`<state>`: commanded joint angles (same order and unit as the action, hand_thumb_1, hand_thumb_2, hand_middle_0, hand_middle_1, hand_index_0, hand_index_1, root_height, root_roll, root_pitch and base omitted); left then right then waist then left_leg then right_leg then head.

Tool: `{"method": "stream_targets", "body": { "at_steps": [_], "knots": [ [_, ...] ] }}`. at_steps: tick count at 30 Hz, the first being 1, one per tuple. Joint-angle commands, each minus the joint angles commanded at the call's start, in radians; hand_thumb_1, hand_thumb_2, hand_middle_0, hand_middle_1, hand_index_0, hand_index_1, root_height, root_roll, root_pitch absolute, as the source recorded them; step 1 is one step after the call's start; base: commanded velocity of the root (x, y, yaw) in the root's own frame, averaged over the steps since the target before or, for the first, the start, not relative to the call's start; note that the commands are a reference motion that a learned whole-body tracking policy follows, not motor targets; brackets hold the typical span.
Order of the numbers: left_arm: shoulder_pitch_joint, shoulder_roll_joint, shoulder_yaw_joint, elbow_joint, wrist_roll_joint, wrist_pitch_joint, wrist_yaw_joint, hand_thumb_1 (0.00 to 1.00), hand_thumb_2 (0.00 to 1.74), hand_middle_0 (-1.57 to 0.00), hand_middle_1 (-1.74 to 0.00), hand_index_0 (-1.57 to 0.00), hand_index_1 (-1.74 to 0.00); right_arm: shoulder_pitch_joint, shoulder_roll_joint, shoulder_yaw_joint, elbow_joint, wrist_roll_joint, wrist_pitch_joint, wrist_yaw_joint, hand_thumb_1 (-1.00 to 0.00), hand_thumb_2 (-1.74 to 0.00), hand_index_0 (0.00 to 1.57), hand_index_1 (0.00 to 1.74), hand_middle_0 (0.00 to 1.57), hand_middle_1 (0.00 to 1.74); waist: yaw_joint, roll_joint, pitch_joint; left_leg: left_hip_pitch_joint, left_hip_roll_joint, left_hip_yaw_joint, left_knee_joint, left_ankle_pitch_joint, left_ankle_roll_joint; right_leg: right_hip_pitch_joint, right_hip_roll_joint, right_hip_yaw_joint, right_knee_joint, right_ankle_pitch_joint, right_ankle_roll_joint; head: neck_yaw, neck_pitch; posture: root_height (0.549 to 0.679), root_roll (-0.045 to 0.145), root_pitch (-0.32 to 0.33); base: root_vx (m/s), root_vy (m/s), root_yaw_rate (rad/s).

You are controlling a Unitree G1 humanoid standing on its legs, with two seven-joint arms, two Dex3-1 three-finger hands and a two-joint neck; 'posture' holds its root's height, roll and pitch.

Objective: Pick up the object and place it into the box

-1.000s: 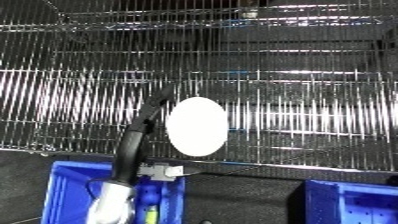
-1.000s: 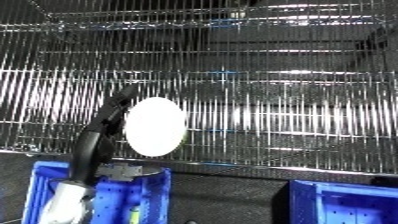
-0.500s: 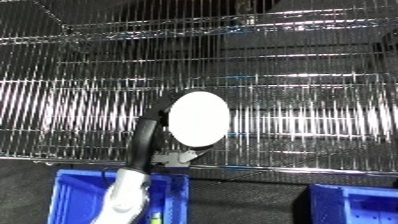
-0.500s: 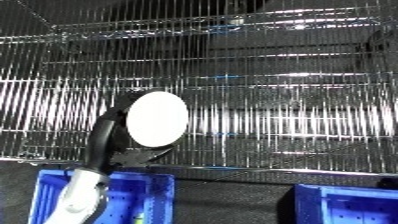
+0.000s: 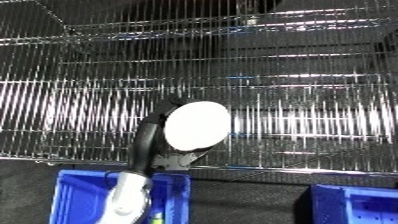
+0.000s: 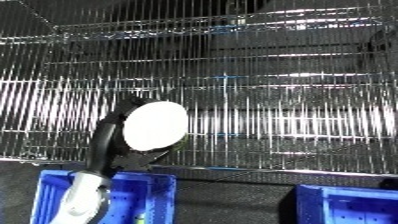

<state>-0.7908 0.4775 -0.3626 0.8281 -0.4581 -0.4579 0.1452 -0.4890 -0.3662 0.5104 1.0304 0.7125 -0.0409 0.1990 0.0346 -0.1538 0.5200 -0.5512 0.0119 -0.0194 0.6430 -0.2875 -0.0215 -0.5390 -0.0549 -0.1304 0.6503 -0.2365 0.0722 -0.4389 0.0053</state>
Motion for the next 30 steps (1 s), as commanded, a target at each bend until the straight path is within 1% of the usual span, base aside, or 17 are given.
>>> {"method": "stream_targets", "body": {
  "at_steps": [3,6,11,15,19,21,24,27,30],
  "knots": [
    [0.034,0.001,0.018,-0.024,-0.058,-0.02,-0.021,1.0,1.74,-1.57,-1.74,-1.57,-1.74,0.006,0.004,-0.011,0.015,0.0,-0.008,-0.005,0.0,0.0,0.0,0.0,0.0,0.0,0.012,0.012,0.0,0.008,-0.006,-0.004,-0.008,0.004,-0.0008,0.006,-0.0069,-0.005,-0.001,-0.002,-0.0016,0.013,-0.006,0.644,0.008,0.142,-0.03,-0.028,0.112],
    [0.091,-0.001,0.039,-0.074,-0.118,-0.051,-0.051,1.0,1.74,-1.57,-1.74,-1.57,-1.74,0.019,0.005,-0.026,0.024,0.007,-0.014,-0.013,0.0,0.0,0.0,0.0,0.0,0.0,0.029,0.029,0.0,0.014,-0.014,-0.011,-0.016,0.007,-0.0013,0.011,-0.0165,-0.012,0.0,-0.006,-0.0034,0.038,-0.014,0.645,0.013,0.14,-0.019,-0.033,0.16],
    [0.223,-0.012,0.086,-0.218,-0.245,-0.097,-0.16,1.0,1.74,-1.57,-1.74,-1.57,-1.74,0.062,-0.002,-0.06,0.024,0.02,-0.029,-0.033,0.0,0.0,0.0,0.0,0.0,0.0,0.063,0.063,0.0,0.024,-0.037,-0.025,-0.027,0.011,0.0005,0.018,-0.0337,-0.025,0.007,-0.015,-0.0086,0.097,-0.02,0.645,0.022,0.137,-0.012,-0.027,0.186],
    [0.321,-0.003,0.121,-0.353,-0.248,-0.115,-0.156,1.0,1.74,-1.57,-1.74,-1.57,-1.74,0.093,-0.01,-0.088,0.027,0.03,-0.041,-0.044,0.0,0.0,0.0,0.0,0.0,0.0,0.091,0.087,0.0,0.03,-0.055,-0.038,-0.031,0.013,0.0014,0.026,-0.0453,-0.04,0.014,-0.025,-0.0136,0.125,-0.024,0.646,0.03,0.132,-0.004,-0.029,0.187],
    [0.404,0.019,0.179,-0.45,-0.249,-0.122,-0.114,1.0,1.74,-1.57,-1.74,-1.57,-1.74,0.121,-0.025,-0.118,0.046,0.042,-0.061,-0.032,0.0,0.0,0.0,0.0,0.0,0.0,0.119,0.106,0.0,0.036,-0.069,-0.052,-0.033,0.014,0.0011,0.04,-0.0543,-0.056,0.018,-0.035,-0.0181,0.13,-0.03,0.647,0.035,0.127,0.0,-0.038,0.183],
    [0.442,0.025,0.21,-0.48,-0.252,-0.121,-0.091,1.0,1.74,-1.57,-1.74,-1.57,-1.74,0.134,-0.029,-0.13,0.054,0.051,-0.07,-0.025,0.0,0.0,0.0,0.0,0.0,0.0,0.132,0.111,0.0,0.039,-0.075,-0.06,-0.036,0.017,0.0009,0.047,-0.0569,-0.064,0.018,-0.039,-0.0204,0.12,-0.035,0.647,0.037,0.125,0.001,-0.052,0.182],
    [0.49,0.028,0.253,-0.492,-0.274,-0.107,-0.051,1.0,1.74,-1.57,-1.74,-1.57,-1.74,0.15,-0.029,-0.146,0.064,0.064,-0.081,-0.018,0.0,0.0,0.0,0.0,0.0,0.0,0.151,0.115,0.0,0.043,-0.083,-0.071,-0.042,0.025,0.0003,0.059,-0.0604,-0.078,0.018,-0.045,-0.0242,0.068,-0.049,0.648,0.039,0.121,0.007,-0.062,0.194],
    [0.523,0.018,0.288,-0.456,-0.324,-0.093,-0.024,1.0,1.74,-1.57,-1.74,-1.57,-1.74,0.157,-0.021,-0.156,0.08,0.074,-0.09,-0.013,0.0,0.0,0.0,0.0,0.0,0.0,0.166,0.115,0.0,0.049,-0.088,-0.08,-0.05,0.033,-0.0011,0.072,-0.0649,-0.09,0.017,-0.052,-0.0275,-0.022,-0.056,0.648,0.041,0.116,0.019,-0.057,0.179],
    [0.536,0.006,0.31,-0.388,-0.354,-0.092,-0.01,1.0,1.74,-1.57,-1.74,-1.57,-1.74,0.164,-0.008,-0.157,0.095,0.083,-0.099,-0.012,0.0,0.0,0.0,0.0,0.0,0.0,0.176,0.11,0.0,0.052,-0.09,-0.085,-0.055,0.038,-0.0009,0.081,-0.0675,-0.1,0.018,-0.057,-0.0297,-0.105,-0.062,0.648,0.042,0.113,0.022,-0.051,0.155]
  ]
}}
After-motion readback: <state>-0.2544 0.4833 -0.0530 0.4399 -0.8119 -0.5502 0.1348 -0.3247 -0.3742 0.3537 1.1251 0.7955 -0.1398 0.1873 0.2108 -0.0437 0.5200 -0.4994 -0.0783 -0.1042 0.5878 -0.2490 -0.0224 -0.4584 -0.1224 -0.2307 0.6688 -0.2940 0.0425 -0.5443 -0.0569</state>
